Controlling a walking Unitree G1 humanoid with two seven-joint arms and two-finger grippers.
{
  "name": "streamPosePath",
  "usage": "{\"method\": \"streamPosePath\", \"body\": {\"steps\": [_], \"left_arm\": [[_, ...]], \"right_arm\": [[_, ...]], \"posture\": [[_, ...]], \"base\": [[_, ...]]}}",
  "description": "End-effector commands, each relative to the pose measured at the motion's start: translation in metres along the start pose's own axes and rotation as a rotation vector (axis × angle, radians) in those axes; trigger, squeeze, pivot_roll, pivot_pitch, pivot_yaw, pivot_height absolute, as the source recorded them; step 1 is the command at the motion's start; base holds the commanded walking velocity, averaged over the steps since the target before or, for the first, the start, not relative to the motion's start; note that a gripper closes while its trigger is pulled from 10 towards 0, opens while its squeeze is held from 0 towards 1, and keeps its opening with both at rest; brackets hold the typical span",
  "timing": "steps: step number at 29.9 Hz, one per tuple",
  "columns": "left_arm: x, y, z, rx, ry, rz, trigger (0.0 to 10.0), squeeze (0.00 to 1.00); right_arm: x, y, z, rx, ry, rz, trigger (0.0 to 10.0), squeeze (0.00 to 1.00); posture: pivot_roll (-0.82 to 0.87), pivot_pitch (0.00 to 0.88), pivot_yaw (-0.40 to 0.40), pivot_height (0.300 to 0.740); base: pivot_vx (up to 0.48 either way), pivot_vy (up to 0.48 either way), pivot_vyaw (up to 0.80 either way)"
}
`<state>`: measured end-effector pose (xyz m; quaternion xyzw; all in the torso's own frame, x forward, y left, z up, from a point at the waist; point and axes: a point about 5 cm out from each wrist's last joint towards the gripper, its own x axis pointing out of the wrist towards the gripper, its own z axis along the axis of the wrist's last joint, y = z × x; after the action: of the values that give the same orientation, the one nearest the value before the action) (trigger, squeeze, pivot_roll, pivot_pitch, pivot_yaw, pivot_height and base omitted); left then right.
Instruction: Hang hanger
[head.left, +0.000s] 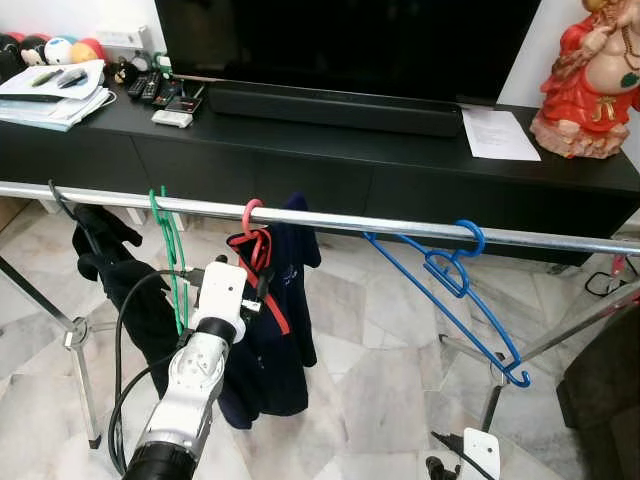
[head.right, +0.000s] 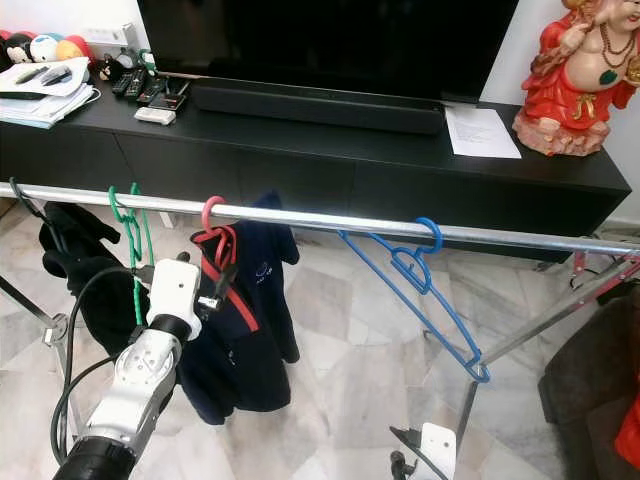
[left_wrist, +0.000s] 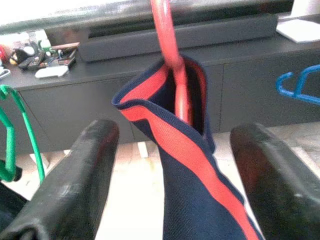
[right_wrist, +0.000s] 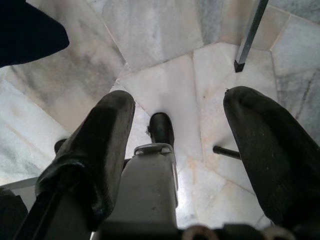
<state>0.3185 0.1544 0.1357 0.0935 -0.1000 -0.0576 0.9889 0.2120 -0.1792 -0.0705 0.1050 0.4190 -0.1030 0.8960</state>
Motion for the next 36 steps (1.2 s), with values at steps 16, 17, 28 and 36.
{"method": "streamPosePath", "body": {"steps": [16,17,28,36], "left_arm": [[-0.091,0.005,0.006,0.12,-0.001,-0.085,10.0,0.0],[-0.099,0.007,0.001,0.127,0.026,-0.1,10.0,0.0],[-0.157,0.016,-0.077,0.039,0.46,-0.129,10.0,0.0],[-0.16,0.01,-0.141,-0.065,0.751,-0.024,10.0,0.0]], "right_arm": [[-0.004,-0.022,-0.014,-0.026,0.044,-0.031,10.0,0.0],[-0.004,-0.022,-0.014,-0.028,0.045,-0.03,10.0,0.0],[-0.004,-0.016,-0.018,-0.032,0.05,-0.02,10.0,0.0],[-0.005,-0.021,-0.019,-0.022,0.052,-0.021,10.0,0.0]], "posture": [[0.03,0.128,-0.042,0.74],[0.03,0.128,-0.042,0.74],[0.04,0.128,-0.04,0.74],[0.03,0.136,-0.044,0.74]], "base": [[0.0,0.0,0.0],[0.0,0.0,0.0],[0.0,0.0,0.0],[0.0,0.0,0.0]]}}
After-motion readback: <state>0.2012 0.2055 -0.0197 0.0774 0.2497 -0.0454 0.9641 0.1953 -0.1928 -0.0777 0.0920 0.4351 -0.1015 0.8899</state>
